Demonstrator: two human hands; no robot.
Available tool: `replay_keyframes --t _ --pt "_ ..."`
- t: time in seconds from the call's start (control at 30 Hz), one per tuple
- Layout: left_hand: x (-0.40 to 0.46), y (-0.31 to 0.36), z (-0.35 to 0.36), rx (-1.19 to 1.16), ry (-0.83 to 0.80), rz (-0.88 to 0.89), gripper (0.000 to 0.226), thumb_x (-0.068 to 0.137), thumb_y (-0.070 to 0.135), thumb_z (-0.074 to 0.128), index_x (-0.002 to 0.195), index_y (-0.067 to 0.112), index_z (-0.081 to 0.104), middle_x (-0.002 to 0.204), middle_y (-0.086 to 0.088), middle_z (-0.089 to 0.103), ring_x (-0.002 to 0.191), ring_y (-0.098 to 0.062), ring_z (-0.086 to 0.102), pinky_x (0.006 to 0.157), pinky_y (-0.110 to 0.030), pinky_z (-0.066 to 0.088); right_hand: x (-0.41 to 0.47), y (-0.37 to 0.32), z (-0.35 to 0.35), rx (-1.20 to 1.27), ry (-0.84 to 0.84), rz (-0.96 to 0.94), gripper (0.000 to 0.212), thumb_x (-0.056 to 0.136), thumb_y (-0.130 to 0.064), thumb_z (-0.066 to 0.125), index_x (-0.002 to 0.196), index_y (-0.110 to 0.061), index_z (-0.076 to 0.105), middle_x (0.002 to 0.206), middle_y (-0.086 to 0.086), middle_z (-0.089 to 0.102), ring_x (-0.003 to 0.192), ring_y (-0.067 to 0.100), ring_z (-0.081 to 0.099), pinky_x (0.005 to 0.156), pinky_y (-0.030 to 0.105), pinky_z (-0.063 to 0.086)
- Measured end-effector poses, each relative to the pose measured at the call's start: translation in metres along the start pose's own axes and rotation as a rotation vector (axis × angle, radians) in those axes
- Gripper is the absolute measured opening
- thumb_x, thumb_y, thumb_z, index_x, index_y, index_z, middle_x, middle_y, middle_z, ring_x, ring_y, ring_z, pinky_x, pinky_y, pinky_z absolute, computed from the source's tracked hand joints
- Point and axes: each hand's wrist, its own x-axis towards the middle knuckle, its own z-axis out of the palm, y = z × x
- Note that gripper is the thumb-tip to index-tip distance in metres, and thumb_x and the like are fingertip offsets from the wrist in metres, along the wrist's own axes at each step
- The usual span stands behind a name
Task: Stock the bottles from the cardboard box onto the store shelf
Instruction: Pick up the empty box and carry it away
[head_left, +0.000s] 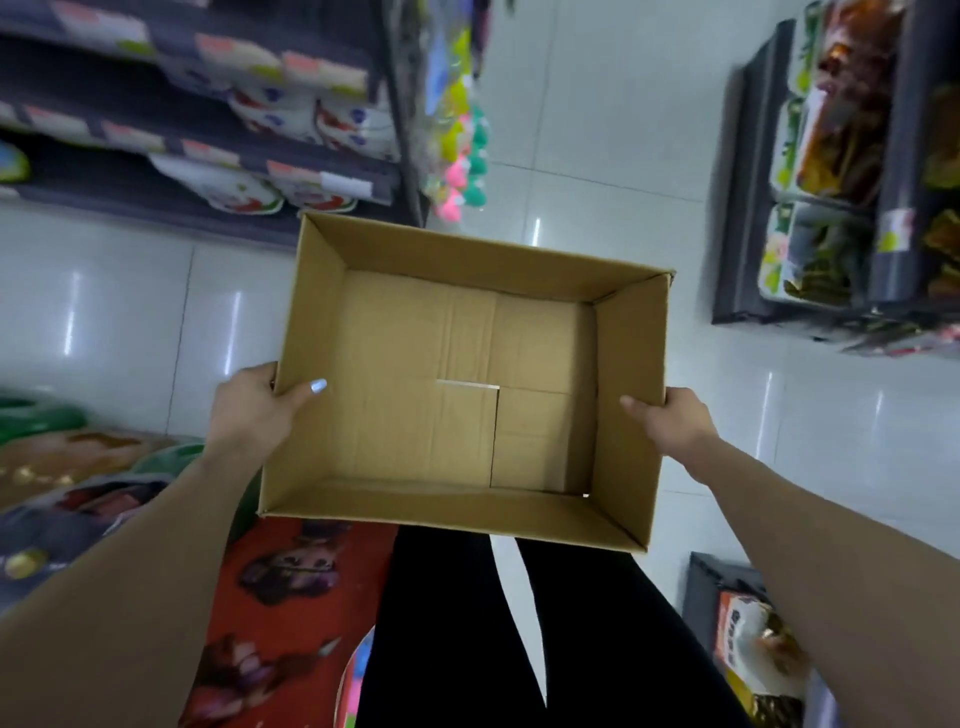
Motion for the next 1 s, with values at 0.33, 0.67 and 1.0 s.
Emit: replay_keyframes --t 0.33,0.67,1.0 --pt "-0.089 0.167 0.090 0.242 -0.107 0.223 0.037 0.083 0.033 0.068 0.104 0.002 0.068 0.097 -0.020 0.070 0.081 -0.028 0.058 0.071 -0.033 0.045 -0.019 0.154 -0.140 0.297 0.065 0.112 0.036 0.092 -0.032 0.059 0.111 -0.003 0.065 0.109 0.015 0.067 0.103 0.034 0.063 0.093 0.043 0.052" --pt "-0.153 0.383 0.212 0.540 -0.282 0.655 0.029 0.079 0.031 0.072 0.090 0.005 0.069 0.076 -0.011 0.065 0.075 -0.030 0.062 0.065 -0.033 0.043 -0.045 0.301 -0.245 0.776 0.233 0.306 0.036 0.092 -0.028 0.060 0.119 -0.004 0.061 0.111 0.011 0.066 0.097 0.030 0.063 0.092 0.040 0.051" --pt "-0.235 0.523 0.359 0.819 -0.565 0.926 0.031 0.080 0.031 0.071 0.099 0.007 0.069 0.088 -0.010 0.070 0.076 -0.025 0.059 0.066 -0.028 0.042 -0.079 0.404 -0.267 1.142 0.365 0.633 0.037 0.092 -0.030 0.060 0.120 -0.005 0.063 0.102 0.010 0.066 0.099 0.032 0.064 0.092 0.043 0.052"
